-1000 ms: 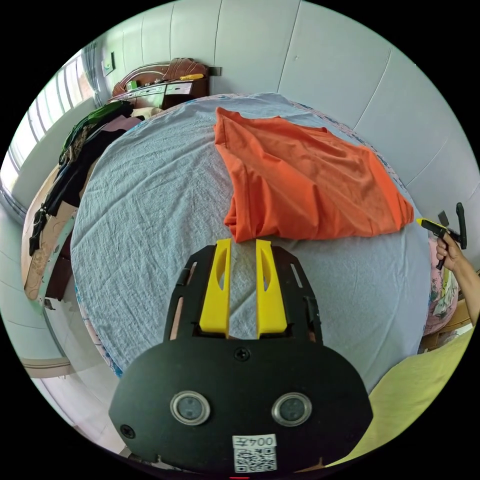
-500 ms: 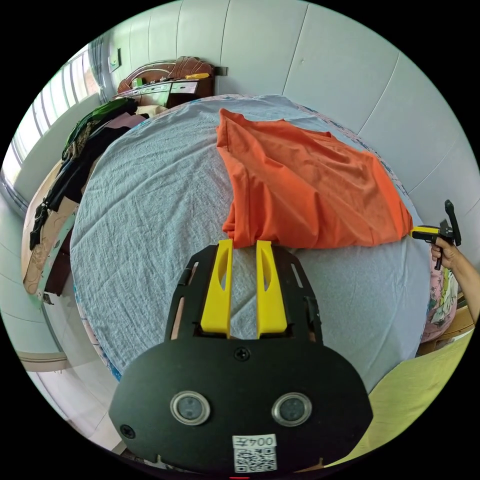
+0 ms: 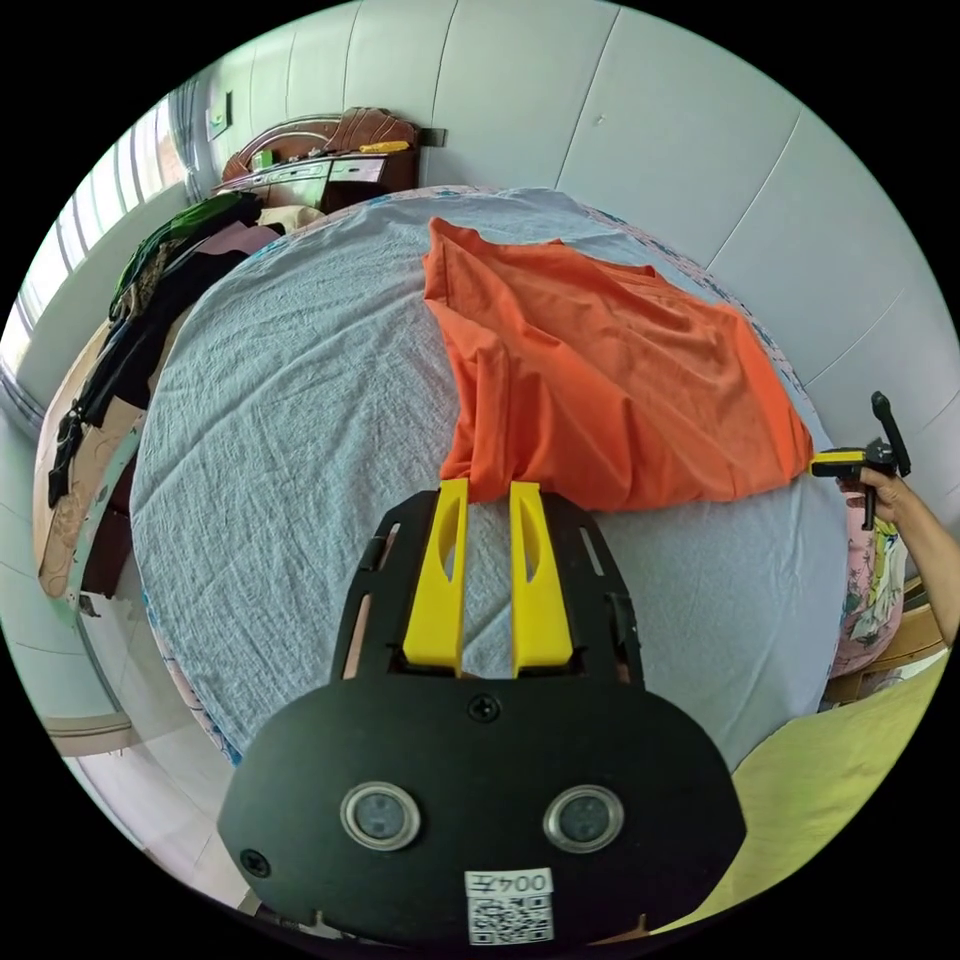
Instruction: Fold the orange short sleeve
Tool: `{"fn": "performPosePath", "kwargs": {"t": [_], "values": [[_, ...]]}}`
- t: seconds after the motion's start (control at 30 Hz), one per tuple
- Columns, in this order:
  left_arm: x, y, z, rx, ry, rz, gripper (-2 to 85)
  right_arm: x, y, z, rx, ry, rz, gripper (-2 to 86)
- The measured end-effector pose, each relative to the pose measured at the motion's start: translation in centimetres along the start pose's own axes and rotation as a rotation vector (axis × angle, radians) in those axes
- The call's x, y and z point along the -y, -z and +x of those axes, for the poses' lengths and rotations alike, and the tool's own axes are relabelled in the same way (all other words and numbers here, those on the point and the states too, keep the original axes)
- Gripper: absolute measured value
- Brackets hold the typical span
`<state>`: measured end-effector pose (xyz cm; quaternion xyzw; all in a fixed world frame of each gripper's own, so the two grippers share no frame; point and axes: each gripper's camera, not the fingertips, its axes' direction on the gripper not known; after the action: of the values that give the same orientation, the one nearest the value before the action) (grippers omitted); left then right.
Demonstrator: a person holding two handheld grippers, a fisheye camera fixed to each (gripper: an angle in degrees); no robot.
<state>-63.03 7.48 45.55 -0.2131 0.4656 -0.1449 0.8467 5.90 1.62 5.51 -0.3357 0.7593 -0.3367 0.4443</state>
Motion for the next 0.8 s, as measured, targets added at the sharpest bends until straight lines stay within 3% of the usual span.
{"fn": "performPosePath", "kwargs": {"t": [0.2,0.47,0.8], "values": [[1.1,0.2,1.4,0.056,-0.176,-0.039,2.1,1.4,0.5,0.9,-0.013,0.085,-0.044,2.5],[1.7,0.5,-1.4,-0.075,-0.489,-0.189,1.5,3.2,1.0,4.0,0.027,0.178,-0.121,-0.4],[2.8,-0.8,-1.1,-0.066,-0.569,-0.284,2.1,4.6,1.6,5.5,0.023,0.197,-0.16,0.4]]}}
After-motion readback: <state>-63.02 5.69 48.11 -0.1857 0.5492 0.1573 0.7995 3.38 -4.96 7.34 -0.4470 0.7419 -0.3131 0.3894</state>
